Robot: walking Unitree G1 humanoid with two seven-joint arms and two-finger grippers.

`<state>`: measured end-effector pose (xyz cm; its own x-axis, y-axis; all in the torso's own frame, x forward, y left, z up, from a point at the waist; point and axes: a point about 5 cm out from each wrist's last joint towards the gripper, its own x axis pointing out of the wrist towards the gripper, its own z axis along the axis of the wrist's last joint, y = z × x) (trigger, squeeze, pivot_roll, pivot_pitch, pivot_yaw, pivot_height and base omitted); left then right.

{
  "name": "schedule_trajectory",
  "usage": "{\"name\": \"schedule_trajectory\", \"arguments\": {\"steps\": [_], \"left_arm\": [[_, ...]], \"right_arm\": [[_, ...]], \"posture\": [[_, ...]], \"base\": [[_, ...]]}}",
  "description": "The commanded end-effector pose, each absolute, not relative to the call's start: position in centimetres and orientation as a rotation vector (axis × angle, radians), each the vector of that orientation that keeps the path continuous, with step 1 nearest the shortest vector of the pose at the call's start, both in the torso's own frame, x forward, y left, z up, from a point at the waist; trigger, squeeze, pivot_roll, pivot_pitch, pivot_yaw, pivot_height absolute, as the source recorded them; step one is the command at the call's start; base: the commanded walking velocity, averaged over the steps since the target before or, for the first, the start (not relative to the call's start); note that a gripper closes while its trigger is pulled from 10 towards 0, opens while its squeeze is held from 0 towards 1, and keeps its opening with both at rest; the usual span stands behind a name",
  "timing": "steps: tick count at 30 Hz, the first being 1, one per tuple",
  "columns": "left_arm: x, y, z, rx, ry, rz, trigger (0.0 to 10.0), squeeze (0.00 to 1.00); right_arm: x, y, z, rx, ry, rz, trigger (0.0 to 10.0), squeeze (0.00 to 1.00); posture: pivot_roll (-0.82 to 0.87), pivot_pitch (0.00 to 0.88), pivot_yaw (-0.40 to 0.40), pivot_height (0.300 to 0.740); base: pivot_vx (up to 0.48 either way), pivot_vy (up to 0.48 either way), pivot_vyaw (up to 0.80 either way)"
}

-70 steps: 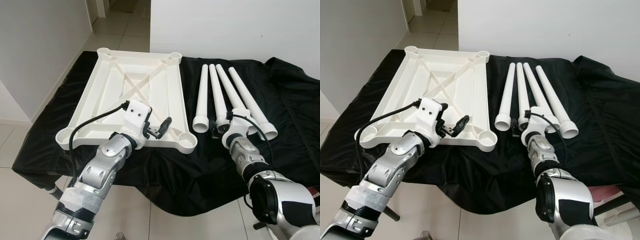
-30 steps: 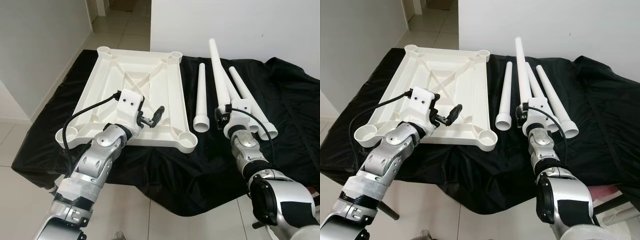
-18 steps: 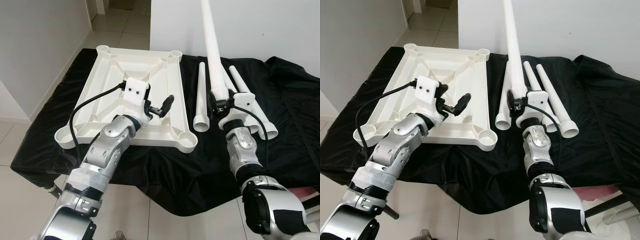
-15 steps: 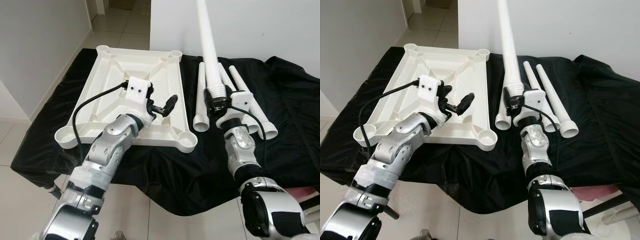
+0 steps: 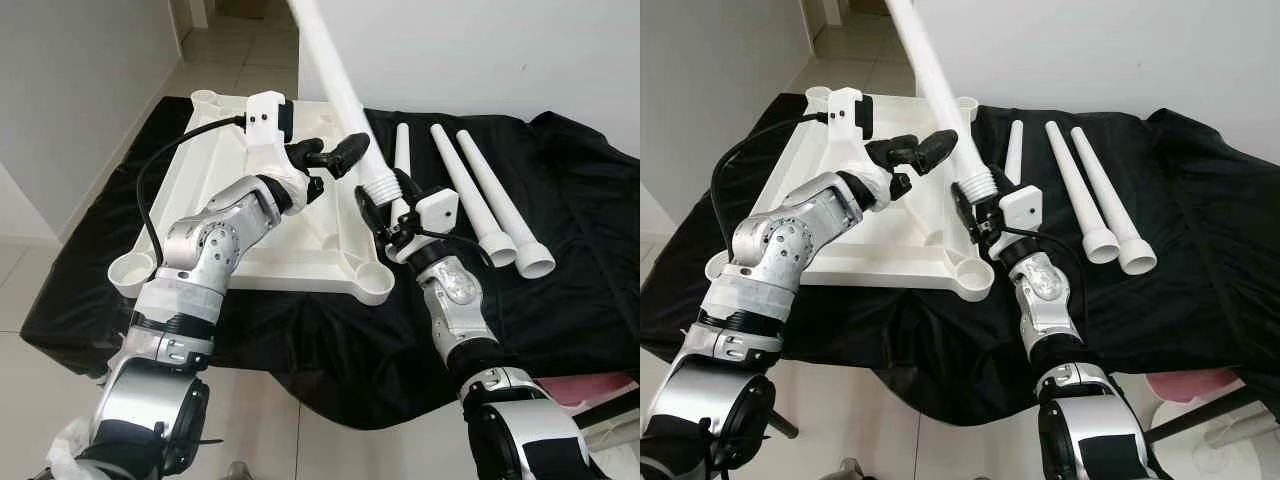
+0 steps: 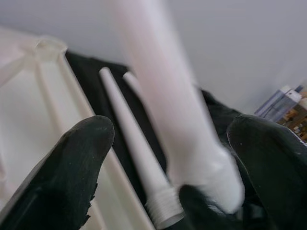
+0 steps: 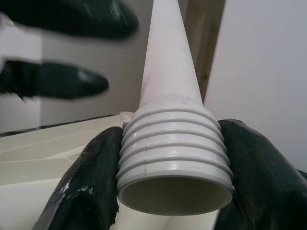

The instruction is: Building children table

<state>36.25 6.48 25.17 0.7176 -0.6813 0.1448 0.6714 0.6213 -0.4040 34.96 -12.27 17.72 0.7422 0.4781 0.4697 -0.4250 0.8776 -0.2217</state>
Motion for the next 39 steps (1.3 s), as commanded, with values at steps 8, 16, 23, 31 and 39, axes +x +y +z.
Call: {"name": "schedule_trajectory", "arguments": {"steps": [8, 16, 23, 31, 39], "left_arm": [[36.1, 5.5, 26.9, -0.541, -0.031, -1.096, 10.0, 0.0], [38.9, 7.8, 29.7, -0.624, -0.042, -0.93, 10.0, 0.0], [40.6, 10.4, 30.9, -0.609, -0.019, -0.77, 10.0, 0.0], [41.0, 10.9, 31.8, -0.595, -0.045, -0.759, 4.6, 0.0], [41.0, 10.7, 32.2, -0.593, -0.051, -0.798, 0.0, 0.0]], "right_arm": [[33.8, -11.2, 17.7, -0.111, -0.583, 0.603, 10.0, 0.0], [32.5, -10.9, 16.9, -0.128, -0.576, 0.662, 10.0, 0.0], [31.7, -10.7, 16.0, -0.115, -0.552, 0.694, 10.0, 0.0], [31.5, -10.6, 16.0, -0.117, -0.544, 0.705, 10.0, 0.0], [31.6, -10.7, 16.1, -0.121, -0.536, 0.708, 10.0, 0.0]], "posture": [[0.02, 0.029, -0.022, 0.74], [0.02, 0.03, -0.017, 0.74], [0.01, 0.031, -0.009, 0.74], [0.01, 0.028, -0.004, 0.74], [0.01, 0.03, -0.005, 0.74]], "base": [[0.0, 0.0, 0.0], [0.0, 0.0, 0.0], [0.0, 0.0, 0.0], [0.0, 0.0, 0.0], [0.0, 0.0, 0.0]]}}
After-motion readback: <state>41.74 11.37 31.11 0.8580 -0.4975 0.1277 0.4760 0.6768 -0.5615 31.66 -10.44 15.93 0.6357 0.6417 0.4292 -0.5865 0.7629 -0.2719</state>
